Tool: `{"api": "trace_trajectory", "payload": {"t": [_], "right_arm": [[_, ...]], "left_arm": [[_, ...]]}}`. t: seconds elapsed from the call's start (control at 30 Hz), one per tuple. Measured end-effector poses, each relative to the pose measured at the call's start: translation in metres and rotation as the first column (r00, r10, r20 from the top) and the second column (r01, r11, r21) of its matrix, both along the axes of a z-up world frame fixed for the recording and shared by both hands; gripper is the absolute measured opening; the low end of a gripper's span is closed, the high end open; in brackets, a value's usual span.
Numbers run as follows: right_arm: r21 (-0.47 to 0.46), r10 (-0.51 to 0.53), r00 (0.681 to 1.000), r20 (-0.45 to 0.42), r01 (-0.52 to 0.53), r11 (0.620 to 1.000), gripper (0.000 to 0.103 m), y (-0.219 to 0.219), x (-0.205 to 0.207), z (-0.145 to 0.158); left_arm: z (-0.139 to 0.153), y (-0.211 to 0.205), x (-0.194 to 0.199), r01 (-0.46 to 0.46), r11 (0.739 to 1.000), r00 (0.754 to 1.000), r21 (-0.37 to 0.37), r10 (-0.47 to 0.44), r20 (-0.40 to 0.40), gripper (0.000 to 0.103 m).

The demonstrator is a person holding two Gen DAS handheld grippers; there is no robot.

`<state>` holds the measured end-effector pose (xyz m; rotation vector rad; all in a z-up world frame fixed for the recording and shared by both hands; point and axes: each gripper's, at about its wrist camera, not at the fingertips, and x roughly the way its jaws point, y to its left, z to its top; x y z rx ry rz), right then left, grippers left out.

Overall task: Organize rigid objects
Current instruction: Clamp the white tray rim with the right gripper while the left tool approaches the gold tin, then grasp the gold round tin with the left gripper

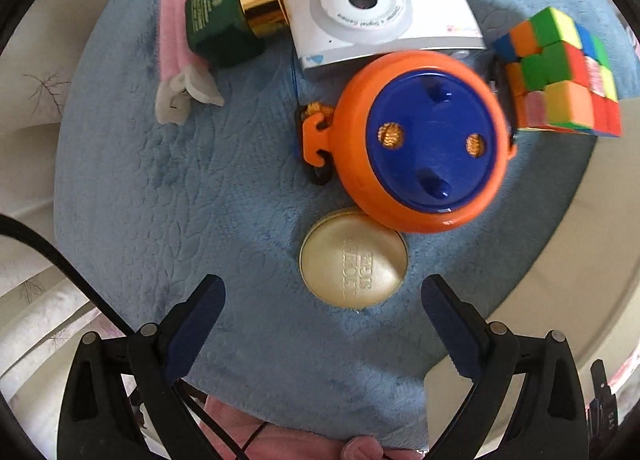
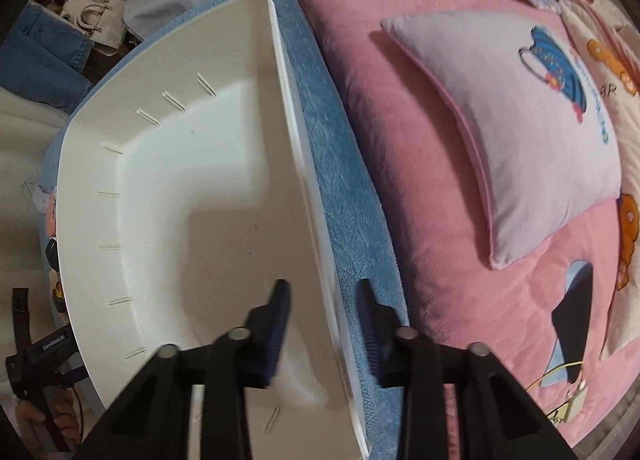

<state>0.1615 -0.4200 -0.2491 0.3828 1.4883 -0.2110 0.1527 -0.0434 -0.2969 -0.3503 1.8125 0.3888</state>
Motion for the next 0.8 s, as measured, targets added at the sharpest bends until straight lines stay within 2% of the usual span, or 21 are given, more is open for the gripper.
{"api": "trace_trajectory", "payload": {"t": [0.07,0.1,0.17,0.2,0.3,0.47,0.6,0.8], "right_arm": [[0.027,-0.009,1.000,-0.007,0.009,1.000,0.019,-0.001,0.002,-0.004],[0.026,-0.010,1.000,-0.011,0.010,1.000,0.017,-0.001,0.002,-0.005],[0.008,0.001,1.000,-0.013,-0.001,1.000,0.007,-0.002,0.003,-0.006],[-0.004,0.010,1.000,-0.012,-0.010,1.000,0.006,-0.001,0.004,-0.007],[-0.010,0.038,0.999,-0.003,-0.038,0.999,0.005,-0.001,0.007,-0.008],[-0.048,0.083,0.996,0.013,-0.082,0.995,0.004,0.003,0.015,-0.006],[-0.060,0.101,0.995,0.019,-0.100,0.993,0.004,0.005,0.023,-0.005],[-0.063,0.104,0.994,0.018,-0.102,0.993,0.004,0.004,0.025,-0.005]], "left_arm": [[-0.005,0.002,0.002,0.002,1.000,1.000,0.006,-0.002,-0.010,0.099],[-0.006,0.001,0.005,0.004,1.000,1.000,0.009,-0.004,-0.016,0.099],[-0.010,0.000,0.006,0.008,1.000,1.000,0.018,-0.008,-0.023,0.099],[-0.016,0.002,0.005,0.008,1.000,1.000,0.018,-0.007,-0.027,0.099],[-0.026,0.003,0.008,-0.019,1.000,0.999,-0.015,0.018,-0.044,0.092],[-0.040,0.012,0.013,-0.084,0.994,0.995,-0.064,0.080,-0.058,0.088],[-0.050,0.025,0.003,-0.091,0.991,0.995,-0.093,0.087,-0.052,0.082],[-0.044,0.026,0.016,-0.095,0.989,0.995,-0.111,0.090,-0.045,0.069]]}}
